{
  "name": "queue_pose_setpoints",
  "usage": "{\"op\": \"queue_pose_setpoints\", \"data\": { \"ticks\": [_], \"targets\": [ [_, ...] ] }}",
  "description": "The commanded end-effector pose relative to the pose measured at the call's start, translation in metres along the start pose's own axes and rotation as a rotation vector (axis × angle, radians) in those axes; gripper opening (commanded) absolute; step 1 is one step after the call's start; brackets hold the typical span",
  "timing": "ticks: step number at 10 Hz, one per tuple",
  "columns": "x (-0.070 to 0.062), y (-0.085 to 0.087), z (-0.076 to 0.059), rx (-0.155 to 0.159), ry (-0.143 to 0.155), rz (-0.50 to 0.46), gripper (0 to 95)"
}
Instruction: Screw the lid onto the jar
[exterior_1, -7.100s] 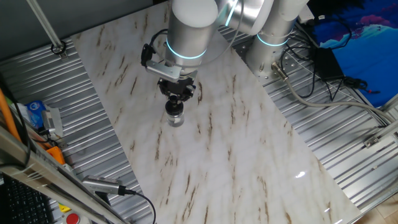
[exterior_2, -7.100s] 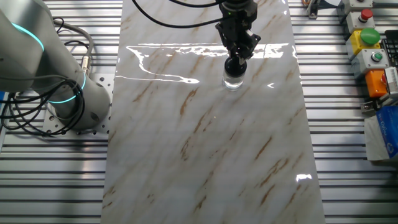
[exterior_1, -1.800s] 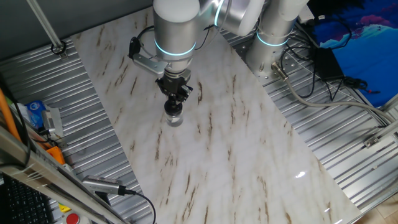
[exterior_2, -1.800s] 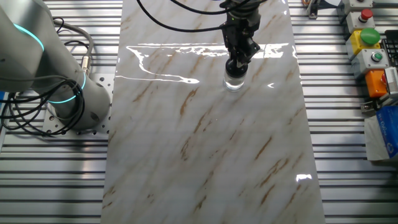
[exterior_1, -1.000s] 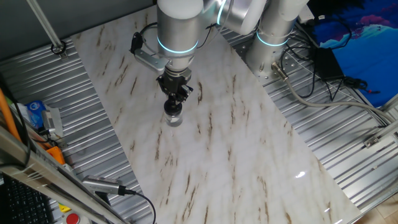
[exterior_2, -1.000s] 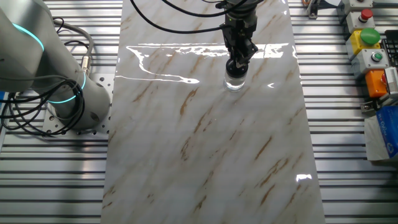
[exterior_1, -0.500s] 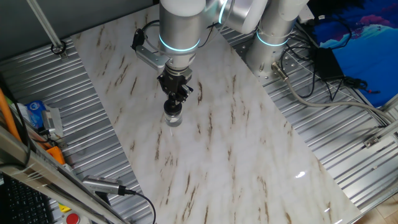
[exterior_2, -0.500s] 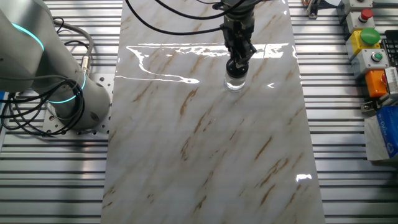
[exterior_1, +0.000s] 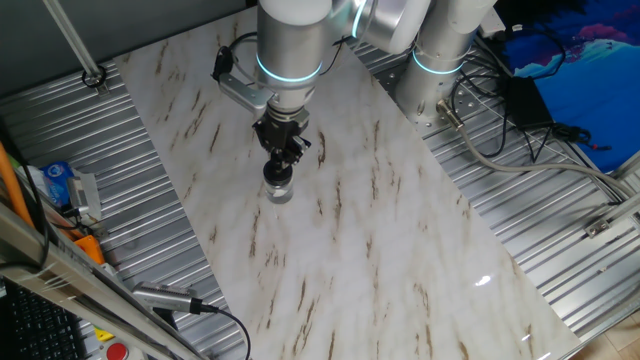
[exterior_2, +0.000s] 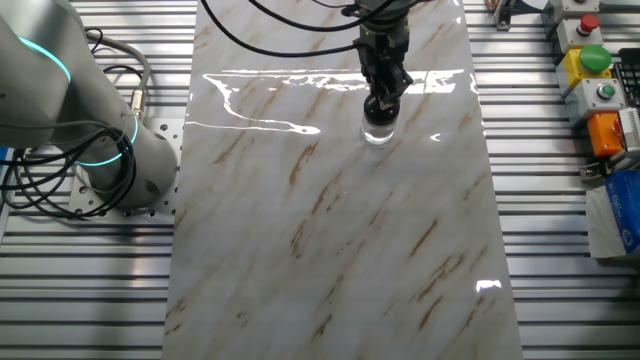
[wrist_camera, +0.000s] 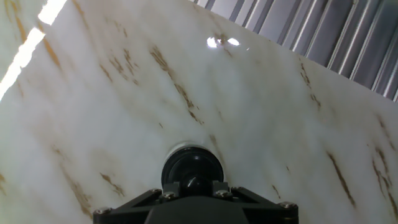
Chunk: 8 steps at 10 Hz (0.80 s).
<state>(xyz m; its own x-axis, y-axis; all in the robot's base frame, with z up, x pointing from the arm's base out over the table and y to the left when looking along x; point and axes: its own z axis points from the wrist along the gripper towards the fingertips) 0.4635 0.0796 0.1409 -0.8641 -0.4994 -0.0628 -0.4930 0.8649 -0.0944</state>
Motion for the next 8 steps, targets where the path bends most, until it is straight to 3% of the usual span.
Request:
{"op": "queue_pose_setpoints", "data": {
  "ticks": [1, 2, 3, 5, 8],
  "targets": [
    [0.0, 0.0, 0.0, -0.001, -0.013, -0.074, 57.0],
    [0.0, 0.0, 0.0, 0.0, -0.017, -0.096, 57.0],
    [0.0, 0.0, 0.0, -0.001, -0.019, -0.104, 76.0],
    [0.0, 0.0, 0.0, -0.009, -0.024, -0.122, 76.0],
    [-0.002, 0.001, -0.016, -0.009, -0.017, -0.279, 76.0]
  ]
}}
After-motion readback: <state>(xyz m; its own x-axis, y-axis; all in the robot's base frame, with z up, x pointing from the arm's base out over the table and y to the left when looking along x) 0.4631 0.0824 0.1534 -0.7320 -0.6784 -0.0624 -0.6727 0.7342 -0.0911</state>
